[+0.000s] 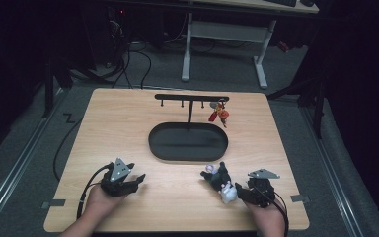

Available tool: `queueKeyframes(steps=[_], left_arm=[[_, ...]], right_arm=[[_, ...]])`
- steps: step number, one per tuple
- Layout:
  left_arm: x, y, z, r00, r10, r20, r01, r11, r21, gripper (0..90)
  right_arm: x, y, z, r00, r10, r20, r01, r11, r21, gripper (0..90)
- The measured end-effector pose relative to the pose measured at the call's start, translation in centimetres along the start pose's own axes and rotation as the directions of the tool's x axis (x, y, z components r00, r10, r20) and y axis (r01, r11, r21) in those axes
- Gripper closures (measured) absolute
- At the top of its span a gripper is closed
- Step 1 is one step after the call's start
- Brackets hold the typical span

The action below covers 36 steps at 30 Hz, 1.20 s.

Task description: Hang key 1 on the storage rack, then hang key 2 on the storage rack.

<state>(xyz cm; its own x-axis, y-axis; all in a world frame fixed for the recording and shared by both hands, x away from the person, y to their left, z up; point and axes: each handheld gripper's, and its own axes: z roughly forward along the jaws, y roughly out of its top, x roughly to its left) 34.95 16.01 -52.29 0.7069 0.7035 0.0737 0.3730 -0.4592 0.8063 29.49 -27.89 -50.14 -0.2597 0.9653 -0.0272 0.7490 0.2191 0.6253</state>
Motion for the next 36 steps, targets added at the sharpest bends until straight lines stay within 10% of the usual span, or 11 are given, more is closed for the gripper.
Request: queueKeyframes(steps=[13, 36], left_arm=[[-0.8, 0.4, -0.1, 0.9993, 0.035, 0.011, -0.035, 0.9993, -0.014, 40.1], [-1.4, 0.5, -0.2, 0.9972, 0.075, 0.008, -0.075, 0.9970, -0.021, 38.4]], right_arm=[[0.9, 1.6, -0.1, 0.9977, -0.060, 0.032, 0.055, 0.986, 0.157, 38.0], [-0.2, 4.5, 0.0, 0.9982, -0.054, -0.025, 0.060, 0.921, 0.386, 35.8]])
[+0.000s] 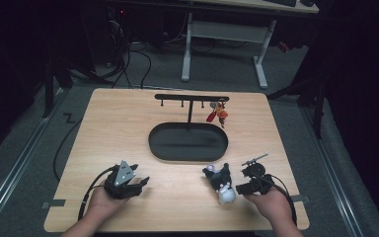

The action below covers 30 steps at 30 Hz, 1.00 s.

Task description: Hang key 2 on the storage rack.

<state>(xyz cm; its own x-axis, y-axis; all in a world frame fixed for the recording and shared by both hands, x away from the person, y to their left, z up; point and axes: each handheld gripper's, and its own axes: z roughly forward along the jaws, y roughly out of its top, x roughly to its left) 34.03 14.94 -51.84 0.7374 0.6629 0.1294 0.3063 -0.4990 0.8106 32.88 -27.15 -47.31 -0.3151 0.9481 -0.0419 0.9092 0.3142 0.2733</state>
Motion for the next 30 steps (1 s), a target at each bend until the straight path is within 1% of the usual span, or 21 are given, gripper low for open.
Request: queueKeyframes(steps=[1, 2, 6, 9, 10, 11, 12, 14, 16, 17, 18, 21, 22, 24, 26, 27, 28, 30], left_arm=[[0.0, 0.0, 0.0, 1.0000, -0.001, 0.002, 0.001, 1.0000, 0.001, 38.4], [0.0, 0.0, -0.1, 1.0000, -0.003, 0.000, 0.003, 1.0000, 0.001, 38.3], [-0.2, 0.2, -0.1, 1.0000, -0.008, -0.003, 0.008, 1.0000, -0.004, 38.4], [-0.5, 0.2, 0.2, 0.9997, 0.023, -0.007, -0.023, 0.9997, 0.012, 38.4], [-0.6, 0.2, 0.3, 0.9997, 0.026, -0.004, -0.026, 0.9996, 0.014, 38.5], [-0.7, 0.2, 0.4, 0.9997, 0.025, -0.001, -0.025, 0.9996, 0.016, 38.5], [-0.7, 0.2, 0.5, 0.9996, 0.028, 0.003, -0.028, 0.9994, 0.018, 38.5], [-0.9, 0.2, 0.6, 0.9993, 0.037, 0.007, -0.037, 0.9990, 0.024, 38.4], [-0.9, 0.2, 0.5, 0.9991, 0.042, 0.011, -0.042, 0.9988, 0.026, 38.3], [-0.9, 0.2, 0.5, 0.9989, 0.045, 0.012, -0.045, 0.9987, 0.026, 38.3], [-0.9, 0.2, 0.4, 0.9990, 0.043, 0.012, -0.043, 0.9988, 0.021, 38.3], [-0.7, 0.2, 0.3, 0.9990, 0.042, 0.015, -0.042, 0.9990, 0.014, 38.4], [-0.7, 0.2, 0.3, 0.9990, 0.040, 0.017, -0.040, 0.9990, 0.017, 38.4], [-0.6, 0.2, 0.4, 0.9993, 0.033, 0.017, -0.033, 0.9994, 0.012, 38.4], [-0.7, 0.2, 0.4, 0.9993, 0.034, 0.017, -0.034, 0.9994, 0.010, 38.4], [-0.7, 0.2, 0.4, 0.9992, 0.035, 0.019, -0.035, 0.9993, 0.009, 38.4], [-0.7, 0.3, 0.3, 0.9991, 0.037, 0.021, -0.037, 0.9993, 0.010, 38.3], [-0.7, 0.3, 0.3, 0.9991, 0.038, 0.021, -0.038, 0.9992, 0.009, 38.3]], right_arm=[[0.0, 0.0, 0.0, 1.0000, -0.002, -0.001, 0.002, 1.000, 0.007, 35.8], [-0.1, 0.0, 0.0, 0.9999, -0.008, 0.009, 0.007, 1.000, 0.020, 35.7], [-0.1, 0.1, 0.0, 0.9997, -0.022, 0.000, 0.022, 0.998, 0.051, 35.4], [-0.1, 0.0, 0.1, 0.9996, -0.020, -0.021, 0.021, 0.997, 0.073, 33.3], [-0.2, -0.1, 0.1, 0.9993, -0.009, -0.036, 0.012, 0.997, 0.082, 32.8], [-0.2, -0.1, 0.1, 0.9993, -0.002, -0.036, 0.006, 0.996, 0.093, 32.7], [-0.3, -0.2, 0.0, 0.9988, 0.009, -0.047, -0.005, 0.996, 0.092, 32.1], [-0.3, -0.3, -0.2, 0.9988, 0.004, -0.048, 0.001, 0.995, 0.096, 31.5], [-0.3, -0.4, -0.6, 0.9994, 0.001, -0.035, 0.003, 0.994, 0.105, 29.9], [-0.4, -0.4, -0.8, 0.9989, -0.014, -0.044, 0.018, 0.995, 0.102, 29.3], [-0.2, -0.4, -1.3, 0.9991, -0.006, -0.041, 0.011, 0.993, 0.114, 29.4], [0.1, -0.2, -2.8, 0.9986, -0.031, -0.044, 0.035, 0.995, 0.091, 30.4], [0.2, -0.1, -3.2, 0.9983, -0.032, -0.049, 0.036, 0.996, 0.082, 30.1], [0.6, 0.2, -3.9, 0.9977, -0.030, -0.061, 0.035, 0.996, 0.084, 28.5], [1.2, 0.6, -4.3, 0.9968, -0.032, -0.073, 0.037, 0.996, 0.078, 27.8], [1.5, 0.8, -4.5, 0.9967, -0.031, -0.074, 0.038, 0.995, 0.088, 27.1], [1.9, 1.0, -4.5, 0.9958, -0.040, -0.083, 0.047, 0.995, 0.086, 26.4], [2.7, 1.4, -4.6, 0.9959, -0.051, -0.075, 0.058, 0.993, 0.102, 24.1]])
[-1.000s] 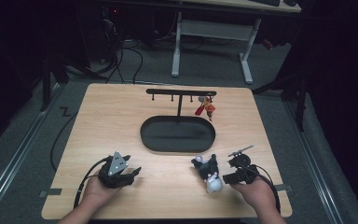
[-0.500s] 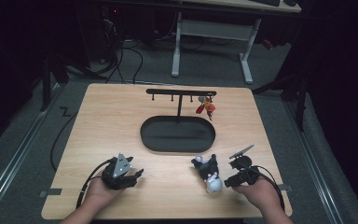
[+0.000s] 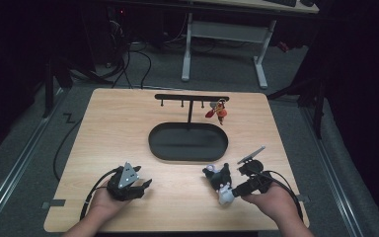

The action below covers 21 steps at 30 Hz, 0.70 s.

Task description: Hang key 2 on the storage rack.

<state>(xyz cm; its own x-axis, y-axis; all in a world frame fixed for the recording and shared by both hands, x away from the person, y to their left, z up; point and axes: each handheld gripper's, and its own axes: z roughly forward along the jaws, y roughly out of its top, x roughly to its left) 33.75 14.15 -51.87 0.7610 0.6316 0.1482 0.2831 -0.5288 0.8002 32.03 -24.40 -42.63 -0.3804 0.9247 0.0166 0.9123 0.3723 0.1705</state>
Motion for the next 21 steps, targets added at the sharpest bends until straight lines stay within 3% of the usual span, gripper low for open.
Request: queueKeyframes(steps=[7, 10, 21], left_arm=[[0.1, 0.0, 0.0, 1.0000, -0.003, 0.004, 0.003, 1.0000, -0.002, 38.3], [0.2, 0.0, -0.1, 1.0000, -0.003, 0.005, 0.003, 1.0000, -0.005, 38.0], [0.2, 0.0, -0.2, 1.0000, -0.001, 0.006, 0.001, 1.0000, -0.006, 38.0]], right_arm=[[1.9, 1.1, 1.4, 0.9994, -0.027, -0.022, 0.027, 0.999, 0.023, 14.5], [2.5, 1.4, 2.6, 0.9993, 0.002, -0.038, 0.000, 0.999, 0.043, 14.5], [2.7, 2.2, 5.1, 0.9985, -0.032, -0.044, 0.035, 0.997, 0.065, 18.9]])
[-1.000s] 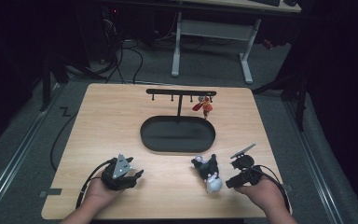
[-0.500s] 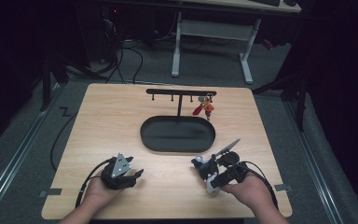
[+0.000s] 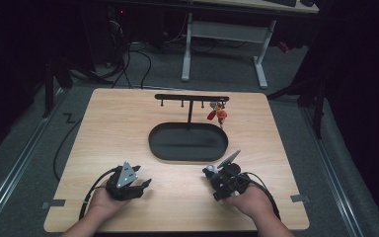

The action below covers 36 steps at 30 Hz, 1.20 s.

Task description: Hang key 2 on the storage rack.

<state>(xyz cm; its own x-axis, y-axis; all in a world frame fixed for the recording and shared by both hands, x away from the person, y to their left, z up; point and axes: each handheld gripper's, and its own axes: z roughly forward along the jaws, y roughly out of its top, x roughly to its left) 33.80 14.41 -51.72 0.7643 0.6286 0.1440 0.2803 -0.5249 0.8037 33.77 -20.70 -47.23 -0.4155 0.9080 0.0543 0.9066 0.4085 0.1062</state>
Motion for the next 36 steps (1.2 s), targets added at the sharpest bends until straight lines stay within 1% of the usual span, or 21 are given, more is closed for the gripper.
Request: queueKeyframes(steps=[1, 4, 6, 9, 11, 15, 18, 19, 20, 25, 26, 31, 33, 35, 36], left_arm=[[0.0, 0.0, 0.0, 1.0000, 0.001, 0.001, -0.001, 1.0000, 0.000, 38.0], [0.0, 0.0, 0.0, 1.0000, 0.001, 0.001, -0.001, 1.0000, 0.002, 38.0], [0.0, 0.0, 0.1, 1.0000, 0.000, 0.003, 0.000, 1.0000, 0.002, 38.0], [0.0, 0.0, 0.1, 1.0000, 0.002, 0.004, -0.002, 1.0000, 0.004, 38.0], [-0.1, 0.0, 0.1, 1.0000, 0.003, 0.003, -0.003, 1.0000, 0.004, 38.0], [-0.1, 0.0, 0.1, 1.0000, 0.003, 0.002, -0.003, 1.0000, 0.005, 38.0], [-0.1, 0.0, 0.1, 1.0000, 0.003, 0.002, -0.003, 1.0000, 0.005, 38.0], [-0.1, 0.0, 0.1, 1.0000, 0.003, 0.002, -0.003, 1.0000, 0.006, 38.0], [-0.1, 0.0, 0.1, 1.0000, 0.004, 0.002, -0.004, 1.0000, 0.008, 38.0], [-0.2, 0.0, 0.2, 1.0000, 0.008, 0.002, -0.008, 0.9999, 0.009, 38.0], [-0.2, 0.0, 0.2, 1.0000, 0.008, 0.001, -0.008, 0.9999, 0.008, 38.0], [-0.1, 0.0, 0.1, 1.0000, 0.002, 0.005, -0.002, 1.0000, 0.004, 38.1], [-0.1, 0.0, 0.0, 1.0000, 0.004, 0.005, -0.004, 1.0000, 0.003, 38.2], [-0.1, 0.0, 0.1, 1.0000, 0.005, 0.007, -0.005, 1.0000, 0.006, 38.2], [-0.2, 0.0, 0.1, 0.9999, 0.005, 0.009, -0.005, 1.0000, 0.006, 38.2]], right_arm=[[0.0, 0.0, 0.2, 1.0000, 0.010, -0.001, -0.010, 1.000, 0.004, 20.1], [-0.2, -0.2, 0.7, 0.9998, 0.018, -0.005, -0.018, 1.000, 0.013, 22.5], [-0.3, -0.3, 0.9, 0.9996, 0.027, -0.005, -0.027, 1.000, 0.012, 26.9], [-0.3, -0.5, 1.1, 0.9995, 0.029, -0.011, -0.029, 1.000, 0.011, 33.4], [-0.4, -0.5, 1.1, 0.9994, 0.032, -0.016, -0.032, 0.999, 0.007, 40.1], [-0.3, -0.5, 1.0, 0.9998, 0.020, -0.007, -0.020, 1.000, 0.000, 45.4], [-0.1, -0.5, 0.6, 0.9999, 0.015, 0.003, -0.015, 1.000, 0.012, 46.5], [-0.1, -0.5, 0.4, 0.9999, 0.010, -0.001, -0.010, 1.000, 0.008, 46.7], [-0.2, -0.5, 0.2, 1.0000, -0.006, 0.001, 0.006, 1.000, 0.000, 46.9], [-0.1, -0.3, -1.1, 0.9997, -0.016, 0.017, 0.017, 1.000, -0.009, 47.5], [-0.2, -0.2, -1.3, 0.9995, -0.024, 0.017, 0.024, 1.000, -0.006, 47.6], [-0.2, 0.0, -2.4, 0.9994, -0.032, 0.015, 0.032, 0.999, 0.000, 47.6], [-0.2, 0.1, -2.8, 0.9995, -0.029, 0.014, 0.029, 1.000, 0.001, 47.7], [0.0, 0.2, -3.3, 0.9999, -0.009, 0.013, 0.009, 1.000, 0.005, 47.8], [-0.2, 0.3, -3.5, 0.9993, -0.034, 0.016, 0.034, 0.999, -0.003, 47.8]])
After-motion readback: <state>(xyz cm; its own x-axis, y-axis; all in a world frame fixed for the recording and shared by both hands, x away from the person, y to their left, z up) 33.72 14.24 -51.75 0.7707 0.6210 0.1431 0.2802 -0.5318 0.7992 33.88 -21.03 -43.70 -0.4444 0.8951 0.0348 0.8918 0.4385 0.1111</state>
